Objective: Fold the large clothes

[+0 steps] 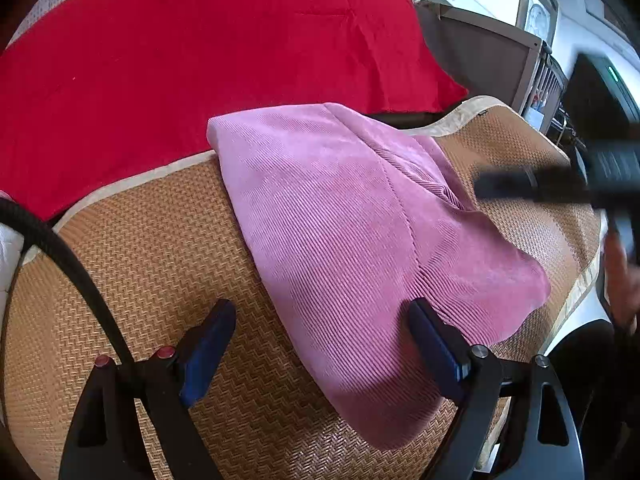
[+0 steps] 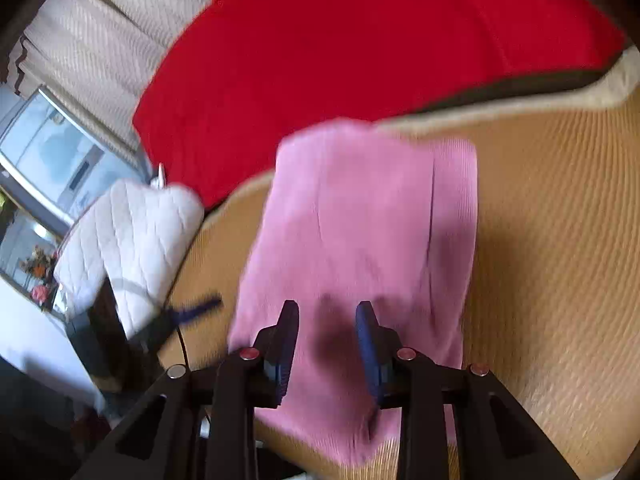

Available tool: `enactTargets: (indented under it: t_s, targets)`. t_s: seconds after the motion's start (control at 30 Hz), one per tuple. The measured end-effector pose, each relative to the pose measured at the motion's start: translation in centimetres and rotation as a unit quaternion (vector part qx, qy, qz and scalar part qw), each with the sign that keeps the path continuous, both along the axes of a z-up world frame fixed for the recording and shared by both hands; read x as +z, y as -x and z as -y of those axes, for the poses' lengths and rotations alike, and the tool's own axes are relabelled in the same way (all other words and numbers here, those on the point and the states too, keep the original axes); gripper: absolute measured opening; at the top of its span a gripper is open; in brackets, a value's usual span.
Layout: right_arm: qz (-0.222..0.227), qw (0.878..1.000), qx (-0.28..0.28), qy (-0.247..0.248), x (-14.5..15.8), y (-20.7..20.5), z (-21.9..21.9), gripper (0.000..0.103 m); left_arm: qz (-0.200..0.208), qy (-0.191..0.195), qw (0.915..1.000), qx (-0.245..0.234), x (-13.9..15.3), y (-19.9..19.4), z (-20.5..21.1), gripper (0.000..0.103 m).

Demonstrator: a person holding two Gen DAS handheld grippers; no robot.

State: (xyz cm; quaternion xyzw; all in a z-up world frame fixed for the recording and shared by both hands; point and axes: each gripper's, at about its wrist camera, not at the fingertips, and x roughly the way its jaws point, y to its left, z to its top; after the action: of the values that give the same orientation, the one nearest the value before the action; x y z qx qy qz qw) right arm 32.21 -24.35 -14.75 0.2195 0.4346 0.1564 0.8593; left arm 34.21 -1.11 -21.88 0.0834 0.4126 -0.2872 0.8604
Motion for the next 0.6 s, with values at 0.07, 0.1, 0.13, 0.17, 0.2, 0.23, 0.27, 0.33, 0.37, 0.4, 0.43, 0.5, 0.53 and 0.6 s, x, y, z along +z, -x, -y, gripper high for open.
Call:
enactTargets:
  t_s: [0.07,0.1,0.13,0.17,0.2,0.23,0.27,0.33,0.37,0.4,0.43,0.5,0.53,0.6]
  targets:
    - [-0.005,1.0,-0.011,0.009,0.4,-2.6,0.1,0.032,0.004,-0.003,1.0,-0.001,0.0,0.1,0.0,0.09]
    - [-0.012,1.0,-0.014,0.01,0.2,-3.9,0.0,0.032,0.007,-0.004,1.0,-0.002,0.0,0.1,0.0,0.09]
    - [-0.018,1.0,-0.019,0.014,-0.2,-5.4,0.0,0.032,0.009,-0.005,0.9999,-0.002,0.0,0.1,0.1,0.09]
    - [-0.026,0.999,-0.023,0.022,-0.7,-6.8,-0.4,0.032,0.01,-0.006,0.9999,-0.002,0.0,0.1,0.2,0.09]
    - [-0.047,0.998,-0.023,0.033,-2.1,-8.7,-0.7,0.033,0.012,-0.007,0.9999,-0.002,0.1,0.2,0.3,0.09]
    - [-0.07,0.996,-0.028,0.042,-3.9,-10.1,-1.1,0.033,0.013,-0.007,0.9999,-0.002,0.1,0.2,0.3,0.09]
    - [-0.083,0.995,-0.03,0.043,-5.1,-10.9,-1.9,0.033,0.015,-0.007,0.9999,0.0,0.1,0.3,0.3,0.09]
    - [-0.078,0.996,-0.028,0.039,-6.0,-11.4,-1.7,0.034,0.021,-0.012,0.9997,0.003,0.1,0.4,0.6,0.09]
    - [-0.079,0.996,-0.028,0.041,-5.8,-11.4,-1.5,0.034,0.023,-0.014,0.9996,0.001,0.2,0.4,0.7,0.09]
    - [-0.078,0.996,-0.031,0.044,-5.4,-11.1,-1.3,0.034,0.027,-0.018,0.9995,-0.001,0.3,0.5,0.8,0.09]
    - [-0.075,0.996,-0.031,0.049,-4.9,-10.7,-1.3,0.033,0.029,-0.02,0.9994,-0.002,0.4,0.6,0.8,0.09]
    - [-0.066,0.995,-0.025,0.064,-3.9,-9.3,-1.4,0.033,0.032,-0.024,0.9992,-0.001,0.5,0.6,0.9,0.09]
    - [-0.06,0.995,-0.023,0.074,-3.4,-8.5,-1.5,0.033,0.033,-0.025,0.9991,0.001,0.5,0.7,0.9,0.09]
    - [-0.045,0.995,-0.014,0.084,-2.4,-6.5,-1.6,0.033,0.038,-0.029,0.9989,0.002,0.6,0.9,1.1,0.09]
